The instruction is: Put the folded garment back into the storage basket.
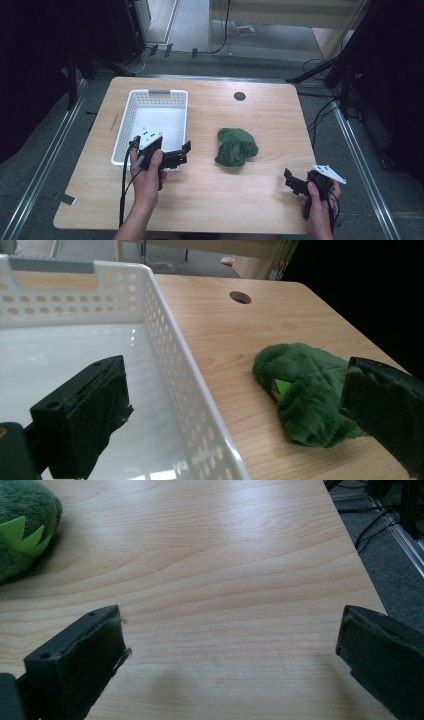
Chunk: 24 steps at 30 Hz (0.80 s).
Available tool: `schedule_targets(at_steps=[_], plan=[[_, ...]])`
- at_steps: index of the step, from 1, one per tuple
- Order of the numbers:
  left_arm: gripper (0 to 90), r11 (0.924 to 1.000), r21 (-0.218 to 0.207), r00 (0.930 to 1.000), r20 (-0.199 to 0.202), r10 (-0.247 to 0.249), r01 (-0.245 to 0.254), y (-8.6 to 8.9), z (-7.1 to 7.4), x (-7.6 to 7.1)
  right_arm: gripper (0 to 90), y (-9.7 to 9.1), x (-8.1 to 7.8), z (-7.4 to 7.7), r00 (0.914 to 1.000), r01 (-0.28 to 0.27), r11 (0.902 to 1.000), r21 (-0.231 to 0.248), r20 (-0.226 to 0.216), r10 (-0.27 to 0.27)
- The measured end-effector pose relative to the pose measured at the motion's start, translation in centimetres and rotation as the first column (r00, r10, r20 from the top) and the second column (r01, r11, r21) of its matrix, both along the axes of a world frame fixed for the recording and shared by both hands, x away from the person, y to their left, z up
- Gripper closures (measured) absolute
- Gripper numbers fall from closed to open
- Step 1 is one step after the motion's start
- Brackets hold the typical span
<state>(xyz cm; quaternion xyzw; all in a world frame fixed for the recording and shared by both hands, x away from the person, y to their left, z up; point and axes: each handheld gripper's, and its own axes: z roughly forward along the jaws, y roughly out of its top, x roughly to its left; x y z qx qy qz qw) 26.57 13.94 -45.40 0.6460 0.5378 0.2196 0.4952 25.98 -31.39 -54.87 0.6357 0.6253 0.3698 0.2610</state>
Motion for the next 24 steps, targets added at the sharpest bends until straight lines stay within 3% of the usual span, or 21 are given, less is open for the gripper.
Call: schedule_targets(at_steps=[11,24], plan=[[0.0,0.9972,0.004,0.997,-0.019,-0.075,0.075,-4.2,-0.2,1.0,0.0,0.0,0.0,0.0,1.0,0.001,1.0,0.003,-0.001,-0.001],[0.0,0.9936,0.012,0.9926,-0.047,-0.112,0.113,-7.1,-1.0,1.8,0.0,0.0,0.0,0.0,1.0,-0.001,1.0,0.005,-0.001,0.001]])
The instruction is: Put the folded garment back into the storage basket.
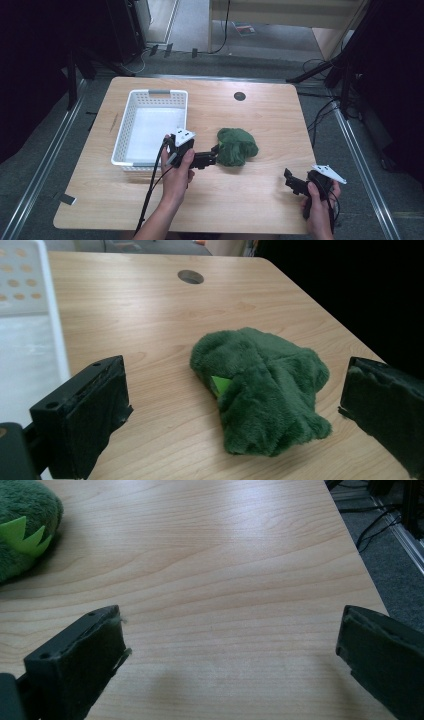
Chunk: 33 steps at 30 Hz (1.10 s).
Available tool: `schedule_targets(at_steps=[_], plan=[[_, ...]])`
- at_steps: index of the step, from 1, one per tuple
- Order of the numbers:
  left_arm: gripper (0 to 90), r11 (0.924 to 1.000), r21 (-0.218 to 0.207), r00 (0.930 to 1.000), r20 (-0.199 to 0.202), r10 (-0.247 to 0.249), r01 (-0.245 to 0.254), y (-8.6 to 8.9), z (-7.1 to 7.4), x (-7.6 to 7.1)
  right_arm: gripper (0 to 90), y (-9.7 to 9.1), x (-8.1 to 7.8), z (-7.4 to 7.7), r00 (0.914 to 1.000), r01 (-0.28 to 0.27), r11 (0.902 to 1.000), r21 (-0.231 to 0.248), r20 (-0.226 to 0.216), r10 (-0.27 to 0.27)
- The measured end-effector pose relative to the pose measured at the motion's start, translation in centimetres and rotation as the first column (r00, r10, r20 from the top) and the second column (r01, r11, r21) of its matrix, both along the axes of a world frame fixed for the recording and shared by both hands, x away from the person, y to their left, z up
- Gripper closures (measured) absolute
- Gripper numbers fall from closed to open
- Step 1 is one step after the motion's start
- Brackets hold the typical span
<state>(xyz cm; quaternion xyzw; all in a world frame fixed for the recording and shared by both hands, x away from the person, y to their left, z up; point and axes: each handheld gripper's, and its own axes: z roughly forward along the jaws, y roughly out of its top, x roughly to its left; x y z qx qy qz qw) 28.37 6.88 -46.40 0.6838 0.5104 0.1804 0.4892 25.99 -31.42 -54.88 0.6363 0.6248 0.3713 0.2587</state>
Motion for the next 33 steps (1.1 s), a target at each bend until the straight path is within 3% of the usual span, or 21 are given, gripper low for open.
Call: schedule_targets(at_steps=[18,28,33], plan=[[0.0,0.9979,0.036,0.997,-0.058,-0.051,0.054,-4.4,-2.0,1.7,0.0,0.0,0.0,0.0,1.0,-0.002,1.0,0.003,0.0,0.002],[0.0,0.9928,0.096,0.99,-0.129,-0.058,0.071,-7.2,-4.9,3.3,0.0,0.0,0.0,0.0,1.0,-0.003,1.0,0.002,0.0,0.003],[0.0,0.9924,0.101,0.9863,-0.156,-0.053,0.069,-8.3,-5.7,4.2,0.0,0.0,0.0,0.0,1.0,-0.005,1.0,0.004,-0.001,0.005]])
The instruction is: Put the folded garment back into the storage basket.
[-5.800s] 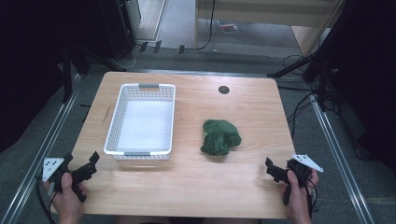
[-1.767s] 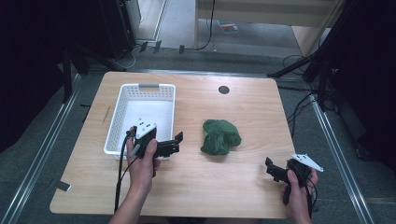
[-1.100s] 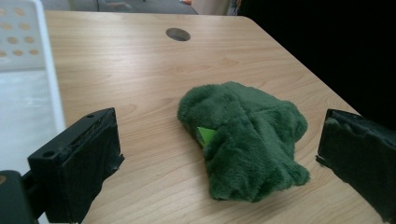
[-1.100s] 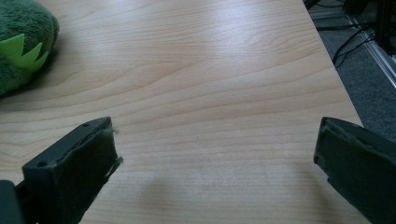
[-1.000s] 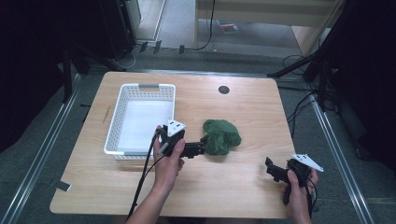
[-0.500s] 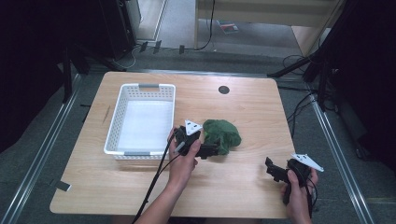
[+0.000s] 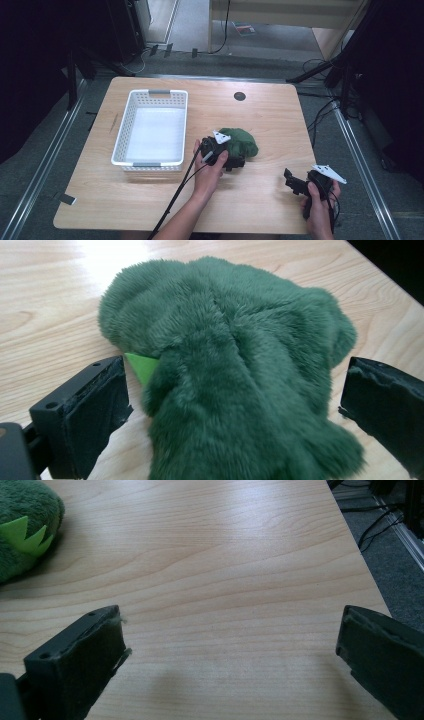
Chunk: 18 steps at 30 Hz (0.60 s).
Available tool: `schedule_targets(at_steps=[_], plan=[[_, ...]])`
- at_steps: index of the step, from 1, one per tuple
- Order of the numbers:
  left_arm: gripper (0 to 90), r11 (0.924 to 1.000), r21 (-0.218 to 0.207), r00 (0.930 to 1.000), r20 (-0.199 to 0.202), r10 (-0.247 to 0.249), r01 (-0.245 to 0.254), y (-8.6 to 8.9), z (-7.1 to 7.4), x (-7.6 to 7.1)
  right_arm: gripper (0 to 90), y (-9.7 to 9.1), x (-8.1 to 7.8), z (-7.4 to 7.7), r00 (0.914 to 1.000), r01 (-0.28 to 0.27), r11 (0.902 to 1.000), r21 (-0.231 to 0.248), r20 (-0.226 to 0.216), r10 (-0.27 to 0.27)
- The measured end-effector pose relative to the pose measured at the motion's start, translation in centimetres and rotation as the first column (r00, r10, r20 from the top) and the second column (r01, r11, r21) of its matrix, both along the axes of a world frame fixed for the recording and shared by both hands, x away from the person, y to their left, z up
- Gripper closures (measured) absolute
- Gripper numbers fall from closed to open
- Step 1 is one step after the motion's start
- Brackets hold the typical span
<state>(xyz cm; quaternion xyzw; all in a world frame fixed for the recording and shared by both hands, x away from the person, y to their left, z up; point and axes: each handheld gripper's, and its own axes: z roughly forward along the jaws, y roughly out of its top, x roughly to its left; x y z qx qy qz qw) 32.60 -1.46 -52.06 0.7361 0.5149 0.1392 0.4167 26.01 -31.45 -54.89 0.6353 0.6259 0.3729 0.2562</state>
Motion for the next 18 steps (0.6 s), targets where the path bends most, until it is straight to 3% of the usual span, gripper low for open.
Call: schedule_targets(at_steps=[3,10,18], plan=[[0.0,1.0,-0.001,1.0,-0.009,0.002,-0.002,-0.3,-0.2,0.3,0.0,0.0,0.0,0.0,1.0,0.0,1.0,0.0,0.002,0.0],[0.0,0.9985,0.054,0.9982,-0.058,0.012,-0.009,-1.4,-1.4,1.4,0.0,-0.1,0.0,0.0,1.0,-0.002,1.0,0.003,0.001,0.002],[0.0,0.9928,0.119,0.9981,-0.058,0.02,-0.013,-2.4,-2.1,1.3,0.0,-0.1,0.0,0.0,1.0,-0.001,1.0,0.002,0.0,0.001]])
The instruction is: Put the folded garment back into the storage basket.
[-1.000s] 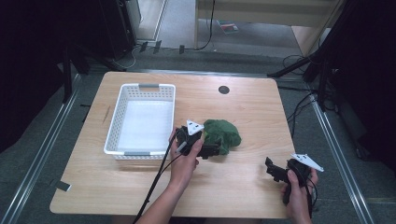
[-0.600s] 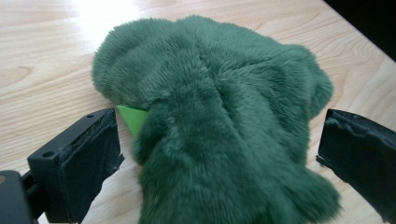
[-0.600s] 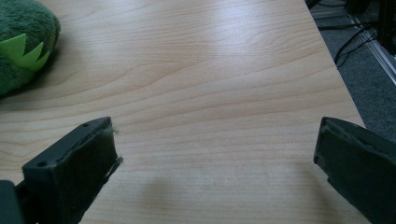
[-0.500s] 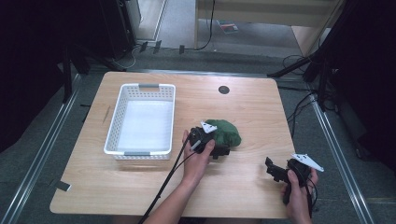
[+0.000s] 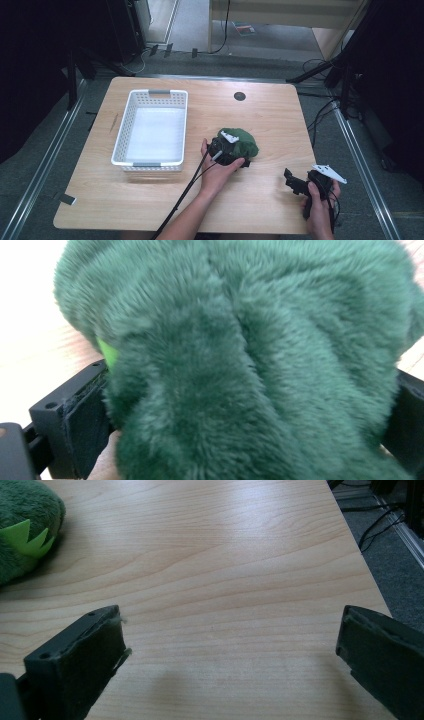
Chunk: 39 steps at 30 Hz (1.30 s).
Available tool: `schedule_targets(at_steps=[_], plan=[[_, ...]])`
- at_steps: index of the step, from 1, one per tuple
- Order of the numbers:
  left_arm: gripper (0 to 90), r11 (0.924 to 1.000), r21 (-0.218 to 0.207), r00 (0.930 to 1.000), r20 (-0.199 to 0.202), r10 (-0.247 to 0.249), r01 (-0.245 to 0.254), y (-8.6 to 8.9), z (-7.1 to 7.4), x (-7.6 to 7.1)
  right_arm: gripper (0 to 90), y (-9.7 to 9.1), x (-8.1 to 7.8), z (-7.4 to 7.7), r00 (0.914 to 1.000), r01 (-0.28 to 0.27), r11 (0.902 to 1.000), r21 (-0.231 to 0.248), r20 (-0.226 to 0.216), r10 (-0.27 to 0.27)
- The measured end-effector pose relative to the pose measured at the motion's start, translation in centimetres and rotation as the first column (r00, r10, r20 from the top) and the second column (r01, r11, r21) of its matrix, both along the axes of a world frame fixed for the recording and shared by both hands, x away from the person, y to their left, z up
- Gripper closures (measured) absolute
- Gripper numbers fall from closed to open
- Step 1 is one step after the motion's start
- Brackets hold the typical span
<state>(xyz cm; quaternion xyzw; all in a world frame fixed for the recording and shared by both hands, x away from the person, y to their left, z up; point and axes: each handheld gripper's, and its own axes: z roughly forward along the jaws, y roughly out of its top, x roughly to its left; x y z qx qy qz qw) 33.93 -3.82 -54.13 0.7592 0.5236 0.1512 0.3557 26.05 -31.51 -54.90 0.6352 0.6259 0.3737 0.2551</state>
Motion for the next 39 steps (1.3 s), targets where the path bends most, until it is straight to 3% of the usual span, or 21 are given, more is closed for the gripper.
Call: schedule_targets(at_steps=[2,5,7,9,17,27,39], plan=[[0.0,1.0,0.0,1.0,-0.007,0.001,-0.001,-0.1,-0.1,0.0,0.0,0.0,0.0,0.0,1.0,0.001,1.0,0.001,0.0,-0.001],[0.0,0.9993,0.032,0.9997,-0.011,-0.02,0.02,-0.1,-0.3,0.0,0.0,0.0,0.0,0.0,1.0,0.001,1.0,0.0,0.0,-0.001],[4.3,0.999,0.038,0.9997,-0.004,-0.025,0.025,-0.1,-0.2,-0.1,0.0,0.0,0.0,0.0,1.0,0.0,1.0,-0.001,-0.001,0.0],[7.4,0.9995,0.028,0.9998,-0.011,-0.014,0.014,0.1,-0.1,0.0,0.0,0.0,0.0,0.0,1.0,0.0,1.0,-0.001,-0.002,0.0],[22.2,0.9998,-0.013,0.9995,0.028,-0.016,0.016,0.5,1.2,-0.4,0.0,0.0,0.0,0.0,1.0,0.001,1.0,-0.001,-0.002,-0.001],[23.5,0.9975,-0.062,0.9967,0.076,-0.028,0.033,1.2,3.4,-0.9,0.0,0.0,0.0,0.0,1.0,0.002,1.0,-0.002,-0.002,-0.002],[23.5,0.9941,-0.103,0.9907,0.134,-0.022,0.036,3.4,6.7,-1.5,0.0,0.0,0.0,0.0,1.0,0.003,1.0,0.0,-0.003,-0.003]])
